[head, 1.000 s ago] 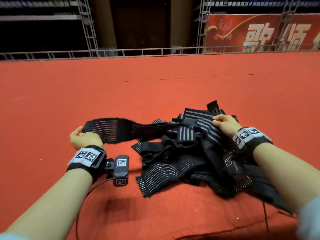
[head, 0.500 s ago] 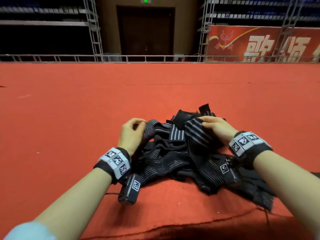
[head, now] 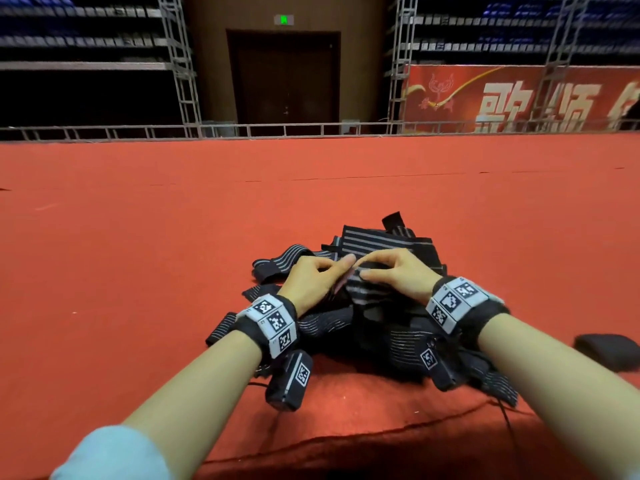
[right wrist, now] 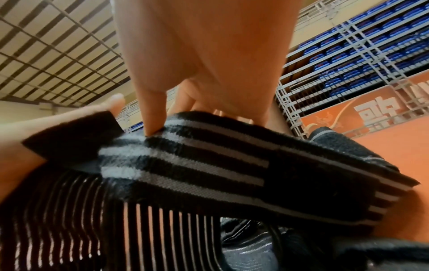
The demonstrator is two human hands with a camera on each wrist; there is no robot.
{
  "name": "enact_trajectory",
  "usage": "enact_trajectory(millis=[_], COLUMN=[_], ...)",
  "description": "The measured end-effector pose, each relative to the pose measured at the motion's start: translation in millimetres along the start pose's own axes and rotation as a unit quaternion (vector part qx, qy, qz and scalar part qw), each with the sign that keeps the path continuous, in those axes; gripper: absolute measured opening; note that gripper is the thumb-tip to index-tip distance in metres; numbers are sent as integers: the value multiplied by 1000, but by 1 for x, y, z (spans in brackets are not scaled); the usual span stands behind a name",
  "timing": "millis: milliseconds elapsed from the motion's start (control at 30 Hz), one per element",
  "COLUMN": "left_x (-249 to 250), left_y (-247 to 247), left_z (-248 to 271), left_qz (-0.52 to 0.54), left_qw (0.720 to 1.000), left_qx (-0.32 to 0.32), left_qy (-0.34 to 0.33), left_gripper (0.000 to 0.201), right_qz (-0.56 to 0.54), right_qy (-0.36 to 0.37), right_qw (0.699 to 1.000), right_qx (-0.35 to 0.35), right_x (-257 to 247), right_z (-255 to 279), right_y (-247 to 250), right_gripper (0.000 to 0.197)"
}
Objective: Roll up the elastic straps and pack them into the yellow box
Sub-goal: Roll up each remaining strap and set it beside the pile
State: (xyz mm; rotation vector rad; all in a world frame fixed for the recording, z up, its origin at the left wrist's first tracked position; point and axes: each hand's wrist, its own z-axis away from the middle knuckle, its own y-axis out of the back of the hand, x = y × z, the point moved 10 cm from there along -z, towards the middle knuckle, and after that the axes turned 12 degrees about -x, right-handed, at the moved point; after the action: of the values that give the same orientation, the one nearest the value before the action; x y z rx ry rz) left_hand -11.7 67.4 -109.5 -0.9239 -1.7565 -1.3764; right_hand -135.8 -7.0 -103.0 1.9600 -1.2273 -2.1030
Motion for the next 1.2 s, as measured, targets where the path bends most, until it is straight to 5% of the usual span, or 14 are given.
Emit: enact_trajectory(millis=[100, 300, 467, 567, 633, 667, 733, 800, 867, 933, 1000, 1200], left_x=[1, -11, -67, -82, -69, -64, -53, -44, -33, -22, -12, 9], left_y=[-7, -5, 52, 85, 91, 93, 100, 113, 129, 138, 146, 152], left_z=[-1, 2, 19, 32, 37, 38, 41, 44, 46, 48, 48, 51], left_qz=[-45, 40, 153, 128, 88, 82, 94, 126, 131, 122, 113, 131], left_qw=[998, 993, 948, 949, 965, 970, 973, 969, 968, 969, 970, 969], left_qx=[-28, -19, 181, 201, 167, 156, 155, 173, 190, 199, 203, 208], left_qy=[23, 112, 212, 206, 180, 168, 146, 124, 103, 83, 64, 15], left_gripper=[54, 31, 13, 17, 20, 20, 22, 23, 25, 26, 25, 19], right_qz=[61, 117, 15, -10, -18, -37, -32, 0, 17, 34, 37, -35], right_qy=[14, 36, 16, -11, -81, -137, -232, -215, -136, -132, -164, -143], right_qw=[997, 990, 1000, 993, 955, 934, 912, 913, 945, 983, 985, 981], right_qx=[-33, -69, -18, 119, 283, 328, 335, 347, 298, 121, -31, -123], right_x=[-11, -17, -14, -6, 13, 21, 24, 7, -8, 3, 26, 51], right_z=[1, 4, 14, 16, 15, 13, 5, 1, -4, -18, -19, -14], right_y=[-9, -19, 0, 53, 112, 131, 142, 133, 95, 29, -32, -114], right_gripper=[19, 17, 19, 17, 18, 35, 59, 60, 47, 32, 38, 50])
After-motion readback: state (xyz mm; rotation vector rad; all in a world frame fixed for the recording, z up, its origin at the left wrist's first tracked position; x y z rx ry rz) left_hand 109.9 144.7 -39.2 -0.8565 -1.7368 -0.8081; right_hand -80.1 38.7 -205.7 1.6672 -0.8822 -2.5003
